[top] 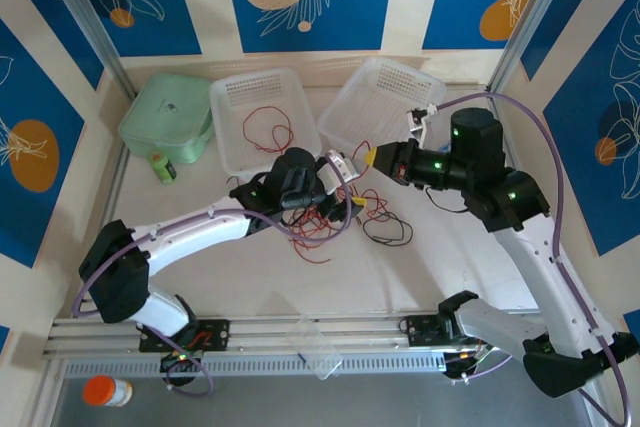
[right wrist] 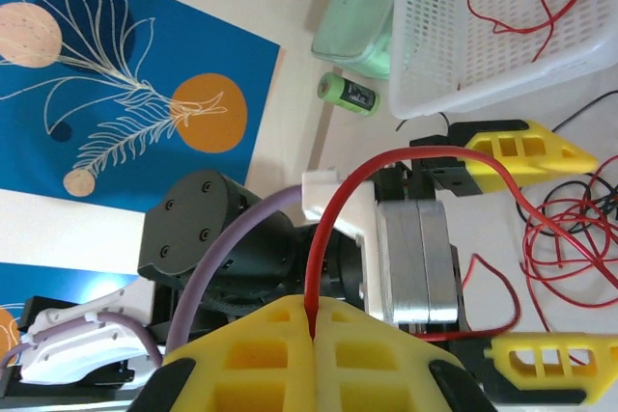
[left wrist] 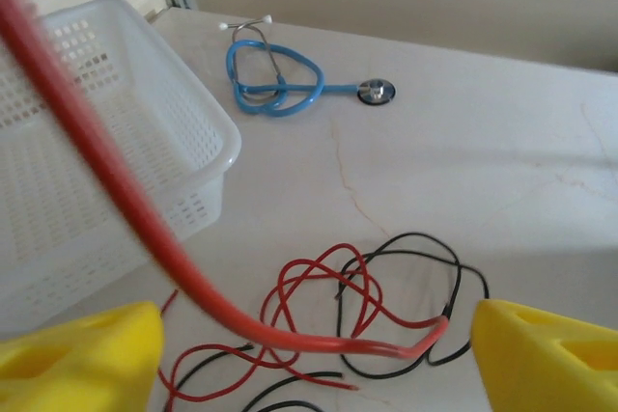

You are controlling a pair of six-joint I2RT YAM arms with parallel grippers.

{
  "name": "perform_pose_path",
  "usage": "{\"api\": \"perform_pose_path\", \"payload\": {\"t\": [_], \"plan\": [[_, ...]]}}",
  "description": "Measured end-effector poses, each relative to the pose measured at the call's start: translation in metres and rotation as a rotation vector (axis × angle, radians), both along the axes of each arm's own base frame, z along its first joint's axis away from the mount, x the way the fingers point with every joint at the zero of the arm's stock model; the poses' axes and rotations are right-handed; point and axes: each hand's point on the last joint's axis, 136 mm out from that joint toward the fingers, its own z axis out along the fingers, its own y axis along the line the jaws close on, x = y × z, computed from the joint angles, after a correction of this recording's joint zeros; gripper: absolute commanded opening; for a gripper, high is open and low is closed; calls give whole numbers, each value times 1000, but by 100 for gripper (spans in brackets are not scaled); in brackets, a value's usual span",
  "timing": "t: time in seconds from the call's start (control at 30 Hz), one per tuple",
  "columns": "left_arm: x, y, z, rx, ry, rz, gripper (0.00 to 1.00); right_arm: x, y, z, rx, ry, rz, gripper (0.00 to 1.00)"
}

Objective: Untangle the cables

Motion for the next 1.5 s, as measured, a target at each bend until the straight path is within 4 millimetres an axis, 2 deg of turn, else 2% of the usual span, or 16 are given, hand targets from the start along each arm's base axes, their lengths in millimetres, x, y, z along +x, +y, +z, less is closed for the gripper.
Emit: {"api": "perform_pose_path", "payload": {"t": [0.13,0.23,0.43,0.5,0.57,0.7,0.87,0.9,1.03,1.2,1.33,1.5], "plan": [[5,0,8,-22,9,20,66,-1,-5,4,20,-8,-14,0],[7,0,12,-41,21,30,44,-2,-8,1,32,0,-26,0],[9,-2,20,-76,33,37,26,-3,-13,-8,39,24,-44,0],[9,-2,23,-84,33,36,16,-4,-15,-9,41,25,-52,0],[9,-3,24,-90,36,37,0,-5,-18,-11,44,28,-62,0],[13,-2,32,-96,35,58,0,-7,-23,-17,41,32,-79,0],[22,4,50,-79,20,118,0,-3,-30,-43,19,80,-120,1],[23,7,56,-78,16,131,0,-1,-31,-51,10,97,-129,6],[22,19,85,-89,-7,169,0,5,-35,-82,-29,161,-167,40],[18,31,125,-124,-25,201,0,11,-41,-110,-77,197,-211,64],[15,37,135,-106,-5,213,0,18,-40,-125,-95,170,-221,75],[9,44,135,-65,41,226,0,24,-22,-145,-132,114,-173,76]]}}
